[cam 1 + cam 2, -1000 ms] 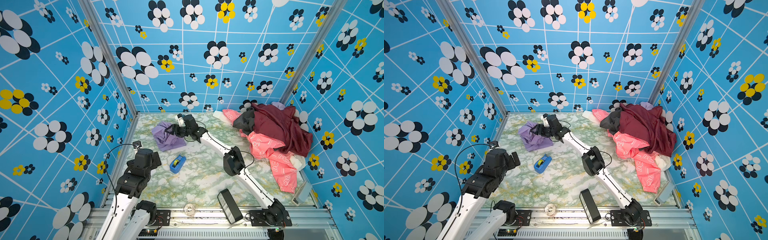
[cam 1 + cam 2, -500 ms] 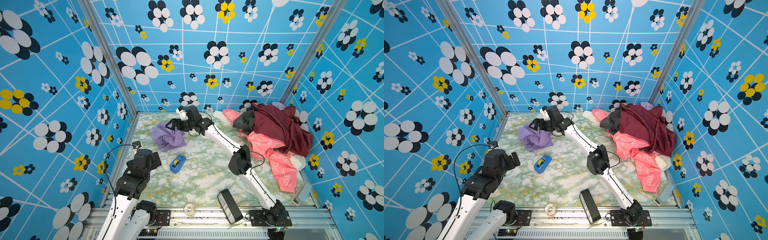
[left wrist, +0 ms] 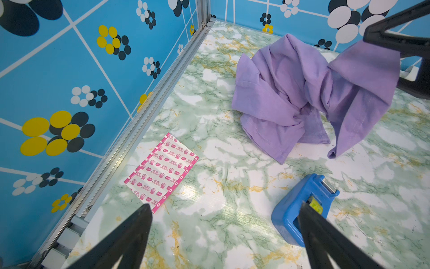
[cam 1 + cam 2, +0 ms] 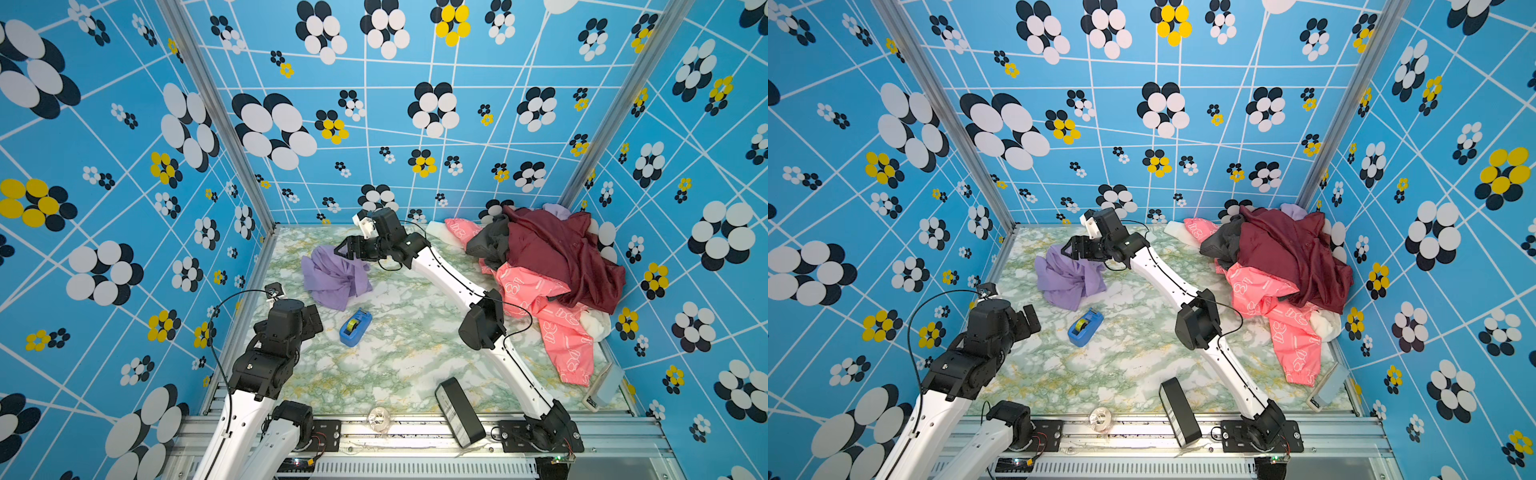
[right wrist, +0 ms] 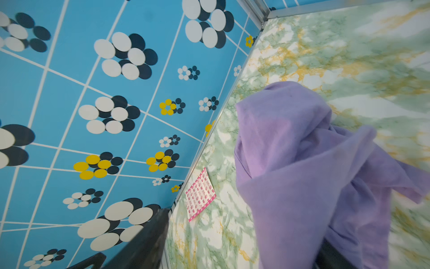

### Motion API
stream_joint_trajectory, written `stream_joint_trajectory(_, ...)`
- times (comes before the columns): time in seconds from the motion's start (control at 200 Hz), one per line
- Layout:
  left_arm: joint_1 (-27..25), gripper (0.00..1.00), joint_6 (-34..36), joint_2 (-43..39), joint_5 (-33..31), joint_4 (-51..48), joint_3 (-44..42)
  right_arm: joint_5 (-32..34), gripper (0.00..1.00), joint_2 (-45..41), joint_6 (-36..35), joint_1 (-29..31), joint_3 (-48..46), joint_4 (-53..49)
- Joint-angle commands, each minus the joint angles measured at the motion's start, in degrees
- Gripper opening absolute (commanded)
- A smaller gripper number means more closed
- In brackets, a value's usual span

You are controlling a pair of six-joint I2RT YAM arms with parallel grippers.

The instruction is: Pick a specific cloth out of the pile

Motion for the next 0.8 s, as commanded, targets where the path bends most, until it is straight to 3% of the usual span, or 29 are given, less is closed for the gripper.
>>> stream_joint_trajectory(0.0, 0.6, 0.99, 0.4, -0.4, -0.3, 0.3, -0.7, -1.5, 0.87, 4.5, 2.0, -0.1, 5.3, 1.2)
stream_joint_trajectory(0.08, 0.5, 0.99, 0.6, -0.3, -0.5, 0.3, -0.7, 4.9, 0.92, 4.6, -4.3, -0.5, 8.8, -10.5)
stream_joint_trajectory(0.265, 0.6, 0.99, 0.4, 0.1, 0.3, 1.4, -1.2, 15.2, 0.99, -0.7, -9.7, -2.4, -0.3, -17.7)
stream_joint_trajectory(0.495, 0.6, 0.99, 0.3, 0.2, 0.4, 1.2, -1.2, 15.4, 0.99, 0.9, -9.8, -3.5, -0.3, -20.0)
stream_joint_trajectory(0.715, 0.7, 0.99, 0.4, -0.1, 0.2, 1.0, -1.3, 7.3, 0.84, 6.1, -4.6, -3.5, -0.3, -14.6)
stream_joint_trajectory(0.795, 0.7, 0.99, 0.5, -0.1, 0.1, 1.1, -1.4, 5.0, 0.68, 7.7, -2.5, -3.3, -0.4, -11.9)
